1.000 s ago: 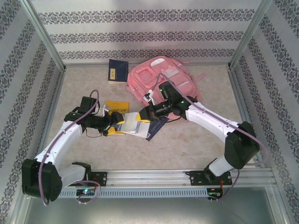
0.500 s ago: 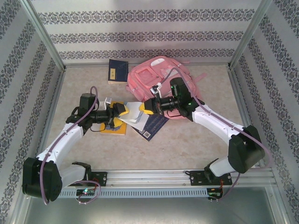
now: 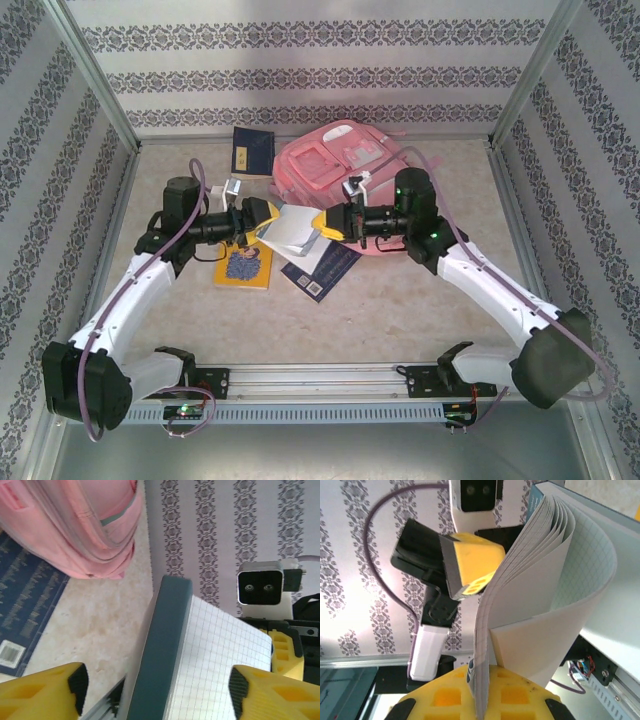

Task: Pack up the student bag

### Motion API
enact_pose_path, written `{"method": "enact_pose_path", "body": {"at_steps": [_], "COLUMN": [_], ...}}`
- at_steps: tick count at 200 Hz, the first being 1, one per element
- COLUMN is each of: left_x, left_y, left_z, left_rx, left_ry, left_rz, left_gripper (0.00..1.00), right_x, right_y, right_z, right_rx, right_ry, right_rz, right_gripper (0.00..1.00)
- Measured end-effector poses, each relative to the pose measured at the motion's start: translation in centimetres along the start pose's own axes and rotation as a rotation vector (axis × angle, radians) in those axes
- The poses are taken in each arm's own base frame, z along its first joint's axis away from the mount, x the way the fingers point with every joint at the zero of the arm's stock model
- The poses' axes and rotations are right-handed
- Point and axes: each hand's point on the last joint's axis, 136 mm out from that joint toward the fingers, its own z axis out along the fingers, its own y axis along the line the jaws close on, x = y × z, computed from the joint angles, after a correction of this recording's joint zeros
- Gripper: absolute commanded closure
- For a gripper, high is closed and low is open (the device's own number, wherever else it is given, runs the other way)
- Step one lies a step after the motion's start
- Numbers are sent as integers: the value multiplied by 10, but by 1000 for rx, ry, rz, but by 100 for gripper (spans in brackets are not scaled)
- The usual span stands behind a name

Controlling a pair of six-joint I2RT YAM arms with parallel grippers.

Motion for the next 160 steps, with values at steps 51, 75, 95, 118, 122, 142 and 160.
{"method": "enact_pose_path", "body": {"at_steps": [51,75,95,118,122,142,160], "left_x": [4,5,4,4,4,3,1], "left_y": [-23,-32,-33,-33,-33,-30,-28], "left_z": [12,15,15,15,16,17,19], "left_rx": [112,138,139,137,135,123,109], "left_ry": [-6,-5,-10,-13,-16,-23,-32], "left_rz": [-9,-12,-17,-12,-13,-15,-26], "left_gripper": [51,64,73,85,87,96,100], "right_x": [-17,-18,-19,-20,-19,-20,-17], "right_y": [-3,-6,-8,-15,-17,-25,-31], "right_z": [-10,-10,-11,-11,-11,-12,-15], "right_rx": [11,22,31,50,53,76,103], "right_ry": [-76,-81,-85,-94,-95,-110,-121], "right_rz": [4,-4,-16,-24,-26,-31,-38], "right_gripper": [100,100,100,100,100,84,40]}}
